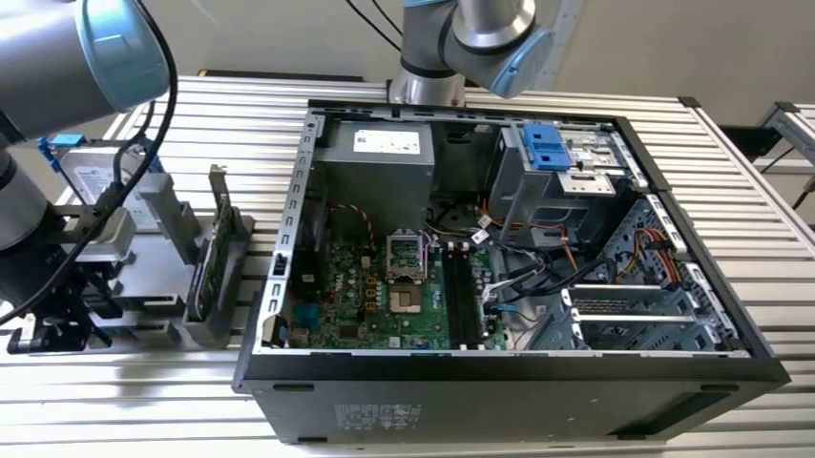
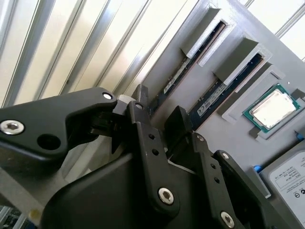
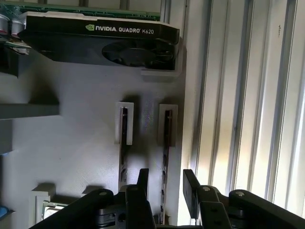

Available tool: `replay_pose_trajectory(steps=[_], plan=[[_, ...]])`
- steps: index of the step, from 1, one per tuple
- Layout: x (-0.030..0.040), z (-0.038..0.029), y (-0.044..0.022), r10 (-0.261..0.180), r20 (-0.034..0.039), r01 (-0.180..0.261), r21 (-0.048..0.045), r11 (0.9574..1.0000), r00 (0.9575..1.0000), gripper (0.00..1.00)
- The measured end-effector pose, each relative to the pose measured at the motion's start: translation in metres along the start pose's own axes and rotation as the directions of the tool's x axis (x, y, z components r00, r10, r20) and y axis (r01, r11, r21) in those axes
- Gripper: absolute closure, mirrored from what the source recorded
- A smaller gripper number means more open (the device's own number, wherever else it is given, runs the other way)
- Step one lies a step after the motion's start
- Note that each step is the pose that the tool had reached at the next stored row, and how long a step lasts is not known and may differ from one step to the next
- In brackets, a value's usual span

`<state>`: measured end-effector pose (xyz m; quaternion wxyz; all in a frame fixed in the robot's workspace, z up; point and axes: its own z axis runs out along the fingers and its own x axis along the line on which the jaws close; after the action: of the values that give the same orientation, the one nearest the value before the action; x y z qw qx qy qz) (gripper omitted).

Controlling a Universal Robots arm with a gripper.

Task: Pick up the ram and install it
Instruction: 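Pick up the ram and move it above insertion slot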

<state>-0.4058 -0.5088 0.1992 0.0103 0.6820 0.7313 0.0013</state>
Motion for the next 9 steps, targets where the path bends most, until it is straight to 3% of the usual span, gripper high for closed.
replay_pose_trajectory(steps=[9], plan=[[0.0, 0.0028, 0.0, 0.0, 0.0004, 0.0, 0.0001, 1.0, 1.0, 0.0]])
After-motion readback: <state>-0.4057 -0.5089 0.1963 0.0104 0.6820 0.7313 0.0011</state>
